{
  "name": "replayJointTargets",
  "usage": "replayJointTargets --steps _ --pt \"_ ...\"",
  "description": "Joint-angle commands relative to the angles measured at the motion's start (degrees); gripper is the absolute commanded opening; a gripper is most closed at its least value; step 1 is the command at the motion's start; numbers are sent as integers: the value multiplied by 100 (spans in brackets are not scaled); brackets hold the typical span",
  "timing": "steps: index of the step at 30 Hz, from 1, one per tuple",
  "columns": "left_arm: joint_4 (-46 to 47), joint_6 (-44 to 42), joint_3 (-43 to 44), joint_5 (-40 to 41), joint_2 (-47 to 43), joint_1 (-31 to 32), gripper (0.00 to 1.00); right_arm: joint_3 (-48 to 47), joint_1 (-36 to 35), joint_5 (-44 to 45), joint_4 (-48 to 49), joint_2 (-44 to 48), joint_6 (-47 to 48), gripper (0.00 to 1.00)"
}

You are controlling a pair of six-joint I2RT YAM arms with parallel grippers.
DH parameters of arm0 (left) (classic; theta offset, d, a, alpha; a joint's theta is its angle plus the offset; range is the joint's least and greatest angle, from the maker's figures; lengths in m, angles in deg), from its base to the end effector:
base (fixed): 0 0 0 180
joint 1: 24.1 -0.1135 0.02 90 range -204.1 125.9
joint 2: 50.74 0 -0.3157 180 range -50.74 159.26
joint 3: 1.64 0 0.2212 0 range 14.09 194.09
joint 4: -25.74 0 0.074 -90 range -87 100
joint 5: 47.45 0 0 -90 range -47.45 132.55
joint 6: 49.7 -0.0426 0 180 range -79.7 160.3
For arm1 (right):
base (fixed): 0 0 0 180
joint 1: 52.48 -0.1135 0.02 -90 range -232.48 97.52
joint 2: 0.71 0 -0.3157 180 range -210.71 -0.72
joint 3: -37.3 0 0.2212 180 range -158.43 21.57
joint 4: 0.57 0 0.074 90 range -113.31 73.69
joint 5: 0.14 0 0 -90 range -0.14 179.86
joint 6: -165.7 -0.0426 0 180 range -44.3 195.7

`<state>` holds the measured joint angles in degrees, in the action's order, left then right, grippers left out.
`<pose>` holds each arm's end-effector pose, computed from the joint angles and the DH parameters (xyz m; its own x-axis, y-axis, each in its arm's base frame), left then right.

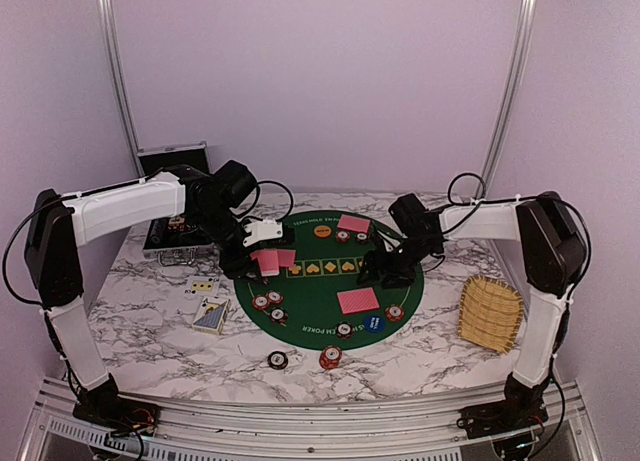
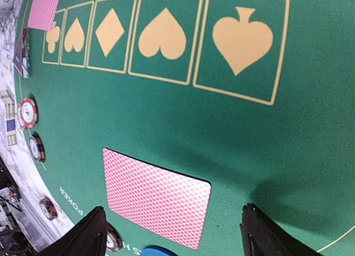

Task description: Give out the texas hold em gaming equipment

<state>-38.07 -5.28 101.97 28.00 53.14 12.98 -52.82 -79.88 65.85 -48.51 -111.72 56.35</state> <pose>0.2866 -0.2300 0.3153 -0.0228 0.8838 -0.4673 0.9823 0.1068 0.1541 0.3299 0.1906 0.2240 -0.9636 -0.1586 -0.2150 -0.2454 0.8436 0.4777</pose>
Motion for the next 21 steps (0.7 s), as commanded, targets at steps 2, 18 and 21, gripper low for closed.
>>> replayJointTargets --steps 2,18,21 --pt "-124 57 137 -168 -169 1 0 14 12 -630 956 617 -706 88" --pt "-121 224 435 -22 -17 57 0 -396 -925 -2210 3483 17 -2841 95" --pt "-115 257 494 -15 14 69 0 -475 -1021 -2297 3736 -101 -3007 95"
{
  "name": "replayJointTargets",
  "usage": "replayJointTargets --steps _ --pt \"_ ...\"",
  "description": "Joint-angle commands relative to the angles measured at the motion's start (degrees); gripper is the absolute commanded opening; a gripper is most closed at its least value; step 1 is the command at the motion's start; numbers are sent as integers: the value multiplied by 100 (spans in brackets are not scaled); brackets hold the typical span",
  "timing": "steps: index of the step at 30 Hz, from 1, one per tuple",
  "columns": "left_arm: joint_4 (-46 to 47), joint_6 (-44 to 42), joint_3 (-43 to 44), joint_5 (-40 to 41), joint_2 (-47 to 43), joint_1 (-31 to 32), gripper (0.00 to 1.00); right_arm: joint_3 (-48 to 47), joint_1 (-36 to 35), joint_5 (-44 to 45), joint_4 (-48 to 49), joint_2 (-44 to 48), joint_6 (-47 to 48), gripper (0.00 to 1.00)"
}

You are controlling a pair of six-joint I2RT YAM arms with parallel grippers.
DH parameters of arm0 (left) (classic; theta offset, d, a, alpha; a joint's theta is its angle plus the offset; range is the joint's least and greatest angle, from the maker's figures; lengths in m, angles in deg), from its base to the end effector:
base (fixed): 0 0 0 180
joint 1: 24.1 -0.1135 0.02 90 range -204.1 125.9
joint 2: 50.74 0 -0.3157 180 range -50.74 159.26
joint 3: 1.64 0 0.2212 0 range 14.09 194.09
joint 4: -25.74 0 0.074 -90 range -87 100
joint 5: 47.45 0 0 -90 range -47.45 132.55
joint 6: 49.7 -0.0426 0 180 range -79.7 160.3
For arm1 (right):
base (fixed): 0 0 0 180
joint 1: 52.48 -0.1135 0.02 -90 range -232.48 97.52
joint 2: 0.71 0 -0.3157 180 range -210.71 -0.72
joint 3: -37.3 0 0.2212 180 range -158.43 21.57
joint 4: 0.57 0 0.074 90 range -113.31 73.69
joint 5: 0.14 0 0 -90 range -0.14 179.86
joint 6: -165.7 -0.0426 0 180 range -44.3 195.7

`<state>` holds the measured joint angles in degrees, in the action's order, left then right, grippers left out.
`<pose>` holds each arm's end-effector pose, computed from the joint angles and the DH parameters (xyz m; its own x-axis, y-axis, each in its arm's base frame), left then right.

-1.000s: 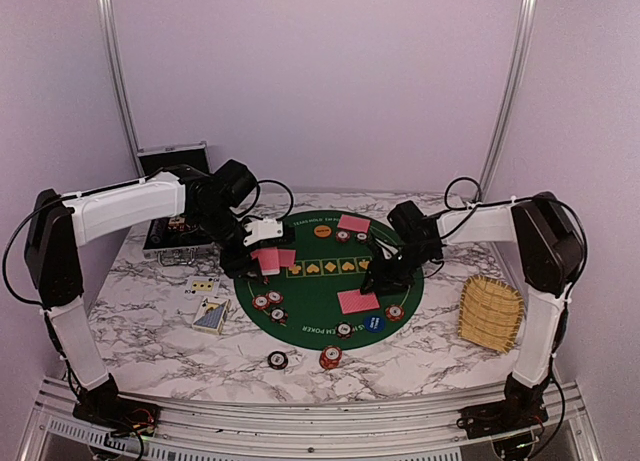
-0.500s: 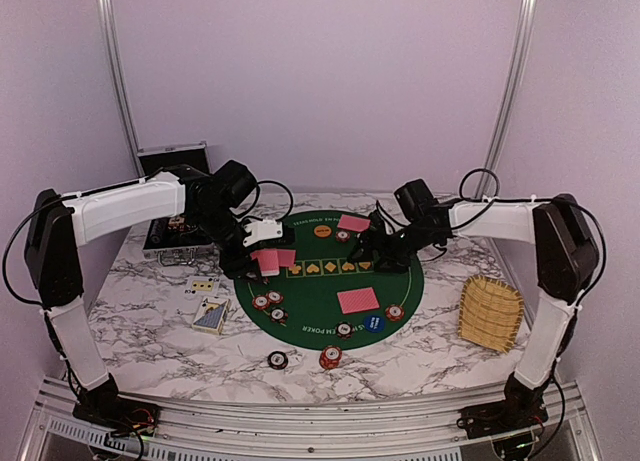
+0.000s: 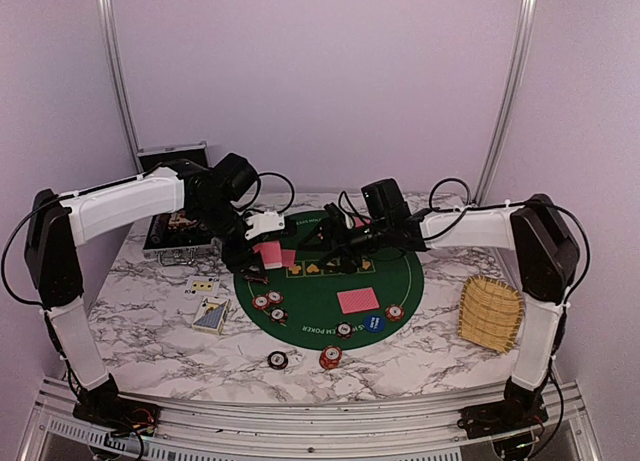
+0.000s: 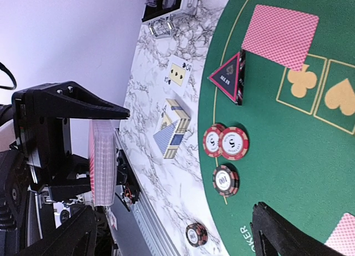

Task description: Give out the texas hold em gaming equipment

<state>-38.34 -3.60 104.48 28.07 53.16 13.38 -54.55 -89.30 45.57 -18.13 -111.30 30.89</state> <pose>0.2881 -0.2343 0.3269 -0.0308 0.8696 -0.4927 0.9772 0.1299 0.1682 0.3222 0.2783 0.2761 -0.9561 -0.0856 -0.2804 -0.2900 0.4173 0.8613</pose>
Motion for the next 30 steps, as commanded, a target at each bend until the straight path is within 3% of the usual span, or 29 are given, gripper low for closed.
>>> replayJointTargets --steps 1,30 --pt "-88 105 257 -28 25 32 0 -344 -112 -284 724 -193 -487 94" --pt "-88 192 467 -86 206 92 0 -1573 -677 -497 1527 -1584 -1328 90"
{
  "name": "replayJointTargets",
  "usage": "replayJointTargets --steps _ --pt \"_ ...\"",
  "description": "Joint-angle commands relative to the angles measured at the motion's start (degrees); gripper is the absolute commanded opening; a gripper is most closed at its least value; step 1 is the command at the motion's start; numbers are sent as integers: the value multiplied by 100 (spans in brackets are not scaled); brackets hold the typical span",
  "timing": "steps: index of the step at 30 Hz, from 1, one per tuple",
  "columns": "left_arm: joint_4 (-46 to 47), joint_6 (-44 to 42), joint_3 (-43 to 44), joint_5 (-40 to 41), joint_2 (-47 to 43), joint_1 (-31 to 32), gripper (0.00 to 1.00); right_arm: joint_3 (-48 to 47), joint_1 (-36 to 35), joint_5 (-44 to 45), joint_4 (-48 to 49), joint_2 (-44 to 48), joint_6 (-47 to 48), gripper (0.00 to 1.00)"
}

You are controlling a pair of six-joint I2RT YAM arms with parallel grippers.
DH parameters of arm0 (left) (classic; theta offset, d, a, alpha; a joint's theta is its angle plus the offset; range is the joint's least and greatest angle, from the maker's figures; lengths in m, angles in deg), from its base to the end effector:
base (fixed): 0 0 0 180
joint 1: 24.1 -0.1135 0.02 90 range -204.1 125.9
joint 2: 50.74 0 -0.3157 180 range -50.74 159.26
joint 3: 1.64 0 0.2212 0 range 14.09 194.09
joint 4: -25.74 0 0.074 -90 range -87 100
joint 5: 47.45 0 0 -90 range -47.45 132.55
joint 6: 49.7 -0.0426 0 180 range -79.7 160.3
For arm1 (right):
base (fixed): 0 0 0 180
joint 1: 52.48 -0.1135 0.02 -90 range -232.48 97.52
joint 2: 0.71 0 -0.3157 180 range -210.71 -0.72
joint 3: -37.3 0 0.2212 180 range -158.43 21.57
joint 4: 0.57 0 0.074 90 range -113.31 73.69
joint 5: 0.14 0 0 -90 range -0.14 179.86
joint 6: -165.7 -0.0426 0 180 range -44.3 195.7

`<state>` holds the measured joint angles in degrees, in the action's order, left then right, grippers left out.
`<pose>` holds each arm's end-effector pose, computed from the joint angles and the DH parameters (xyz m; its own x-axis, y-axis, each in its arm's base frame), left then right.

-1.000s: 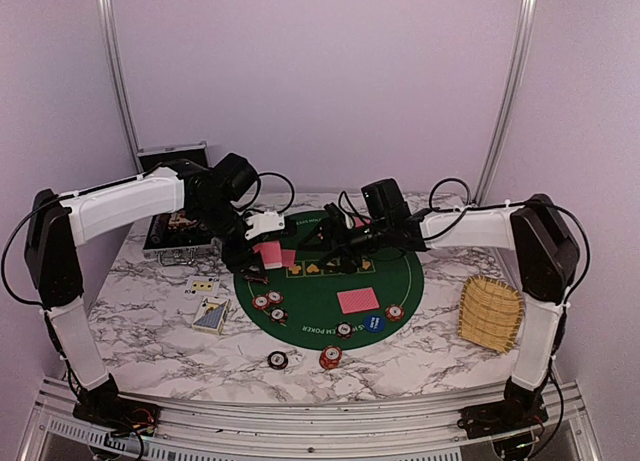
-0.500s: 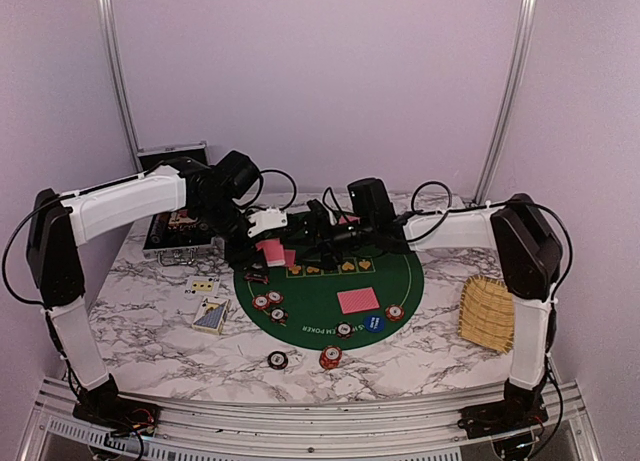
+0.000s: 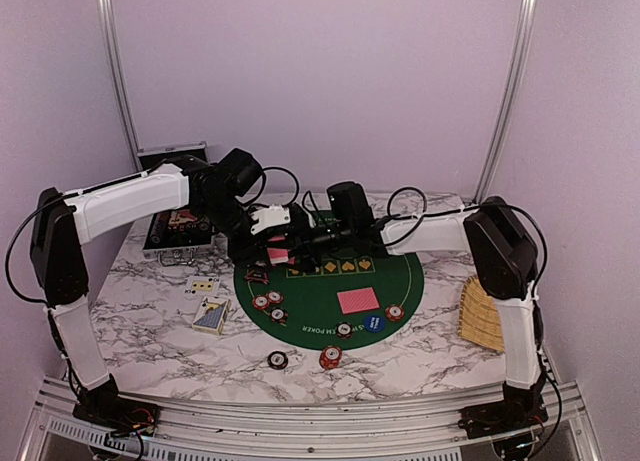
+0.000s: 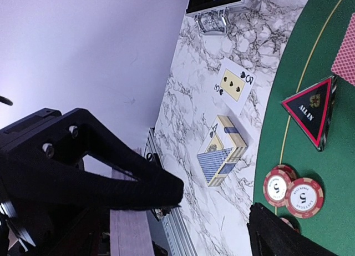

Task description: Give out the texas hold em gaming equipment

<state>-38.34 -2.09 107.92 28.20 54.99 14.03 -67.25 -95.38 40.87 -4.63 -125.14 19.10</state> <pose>0.2951 -0.2451 0.3321 -0.0359 0.8585 -0.5116 0.9737 0.1454 0.1756 0.3442 0.3637 0.2573 -0.9583 -0.1427 -0.2475 -0.2758 0.2368 0.9316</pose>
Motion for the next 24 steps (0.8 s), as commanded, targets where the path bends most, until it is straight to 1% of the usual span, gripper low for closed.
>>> replayJointTargets --steps 1,6,15,20,24 --pt "-88 43 120 -97 18 28 0 -322 -68 11 130 -231 -142 90" --pt "-88 28 76 -72 -57 27 0 -355 -11 158 -261 -242 101 87" --pt "-88 3 40 -31 -123 21 0 6 203 304 -507 7 322 79" --pt "-87 -14 -33 1 -92 18 0 153 245 346 -561 185 406 71" --pt "-56 -12 -78 58 -96 3 0 235 280 322 -630 302 453 66"
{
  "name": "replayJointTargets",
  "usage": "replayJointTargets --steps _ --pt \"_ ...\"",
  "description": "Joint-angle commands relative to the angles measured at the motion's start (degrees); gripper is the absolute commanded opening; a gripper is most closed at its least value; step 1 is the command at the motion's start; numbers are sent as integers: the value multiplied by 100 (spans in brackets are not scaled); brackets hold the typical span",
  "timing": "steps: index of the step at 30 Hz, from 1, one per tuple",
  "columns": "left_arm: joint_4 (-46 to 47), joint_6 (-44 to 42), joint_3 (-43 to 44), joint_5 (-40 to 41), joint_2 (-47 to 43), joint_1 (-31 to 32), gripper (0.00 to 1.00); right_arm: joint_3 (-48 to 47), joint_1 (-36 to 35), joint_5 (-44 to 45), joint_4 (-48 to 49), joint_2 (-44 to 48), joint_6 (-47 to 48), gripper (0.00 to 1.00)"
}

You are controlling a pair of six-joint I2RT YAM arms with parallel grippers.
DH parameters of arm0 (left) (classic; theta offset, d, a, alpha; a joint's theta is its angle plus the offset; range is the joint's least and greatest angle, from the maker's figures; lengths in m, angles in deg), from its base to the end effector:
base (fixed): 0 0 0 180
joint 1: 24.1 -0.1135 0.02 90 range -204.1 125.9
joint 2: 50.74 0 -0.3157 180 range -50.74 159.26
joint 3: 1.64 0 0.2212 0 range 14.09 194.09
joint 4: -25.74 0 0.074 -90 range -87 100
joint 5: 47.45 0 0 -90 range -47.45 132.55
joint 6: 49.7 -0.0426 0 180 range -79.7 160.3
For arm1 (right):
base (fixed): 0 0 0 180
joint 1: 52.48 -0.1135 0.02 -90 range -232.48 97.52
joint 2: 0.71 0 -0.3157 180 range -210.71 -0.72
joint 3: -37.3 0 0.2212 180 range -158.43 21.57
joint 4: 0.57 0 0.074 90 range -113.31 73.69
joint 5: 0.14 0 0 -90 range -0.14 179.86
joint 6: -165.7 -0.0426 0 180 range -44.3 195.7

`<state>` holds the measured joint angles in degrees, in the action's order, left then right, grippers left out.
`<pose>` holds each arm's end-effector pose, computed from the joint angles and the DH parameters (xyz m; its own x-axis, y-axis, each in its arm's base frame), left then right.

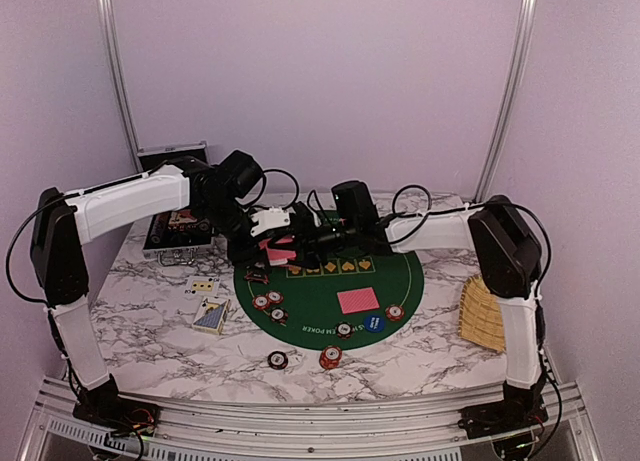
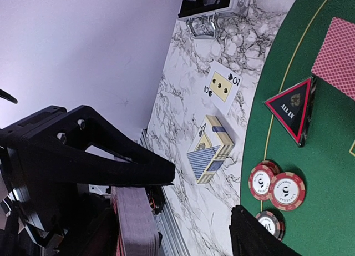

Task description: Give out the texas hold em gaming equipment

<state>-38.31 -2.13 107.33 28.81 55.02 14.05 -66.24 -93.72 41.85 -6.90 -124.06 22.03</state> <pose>0.2948 -0.2444 0.3290 -0.0406 0.8653 -0.4996 0.9734 0.1471 0.1756 0.3504 0.3493 0.2571 -0.9558 -0.1211 -0.2680 -0.2916 0.2714 0.9172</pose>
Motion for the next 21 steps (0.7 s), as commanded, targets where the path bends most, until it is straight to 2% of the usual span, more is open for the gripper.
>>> replayJointTargets --steps 1,3,10,21 --pt "-48 -9 -28 -1 -107 -7 0 155 127 214 -401 223 169 65" --pt "-25 -7 -54 -2 -108 -18 0 188 142 200 -395 285 164 62" --pt "50 -13 -162 55 -97 -86 0 223 156 179 -335 473 120 38" --pt "101 -11 -209 141 -95 -142 0 243 236 178 -604 562 229 23"
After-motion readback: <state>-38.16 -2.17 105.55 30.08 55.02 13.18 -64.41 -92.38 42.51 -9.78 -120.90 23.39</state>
